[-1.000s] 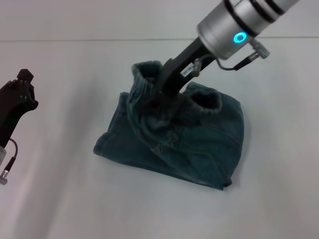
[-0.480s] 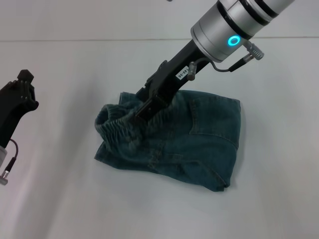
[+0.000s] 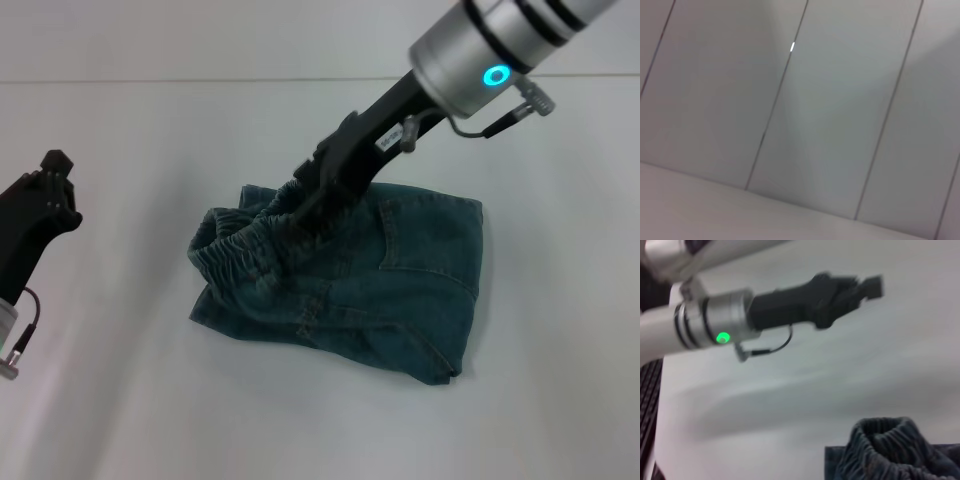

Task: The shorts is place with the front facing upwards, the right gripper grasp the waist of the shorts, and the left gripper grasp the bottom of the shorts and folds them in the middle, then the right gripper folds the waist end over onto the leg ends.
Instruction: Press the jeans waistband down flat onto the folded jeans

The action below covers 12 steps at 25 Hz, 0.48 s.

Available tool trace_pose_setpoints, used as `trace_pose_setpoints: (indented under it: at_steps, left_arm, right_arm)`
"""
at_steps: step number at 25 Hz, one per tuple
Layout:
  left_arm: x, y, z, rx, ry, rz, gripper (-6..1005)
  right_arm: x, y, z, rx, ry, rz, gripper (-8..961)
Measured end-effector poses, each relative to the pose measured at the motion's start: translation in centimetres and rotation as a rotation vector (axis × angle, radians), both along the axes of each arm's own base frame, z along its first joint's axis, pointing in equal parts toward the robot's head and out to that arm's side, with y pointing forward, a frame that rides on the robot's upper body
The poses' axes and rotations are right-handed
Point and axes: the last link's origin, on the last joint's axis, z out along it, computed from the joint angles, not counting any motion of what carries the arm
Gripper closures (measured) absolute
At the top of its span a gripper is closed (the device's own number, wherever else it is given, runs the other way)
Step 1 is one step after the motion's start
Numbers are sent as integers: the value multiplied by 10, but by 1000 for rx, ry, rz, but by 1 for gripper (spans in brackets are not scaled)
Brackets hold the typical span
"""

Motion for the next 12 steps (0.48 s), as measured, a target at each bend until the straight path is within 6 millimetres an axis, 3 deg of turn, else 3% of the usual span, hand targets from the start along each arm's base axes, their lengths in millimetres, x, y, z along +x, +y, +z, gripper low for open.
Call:
trace_pose_setpoints:
  at_steps: [6,8,12]
  left_arm:
    - [19,-7,0,-62,20,-175,997]
    - [25,-11,2,-71,20,-236,996]
    - [34,-15,8,-186,-15,-341,866]
  right_arm:
    - [23,-6,35,45,172,-76,-6]
    - [38,-12,45,52,209,-113,-6]
    - [80,-26,65,82,272,-181,-6]
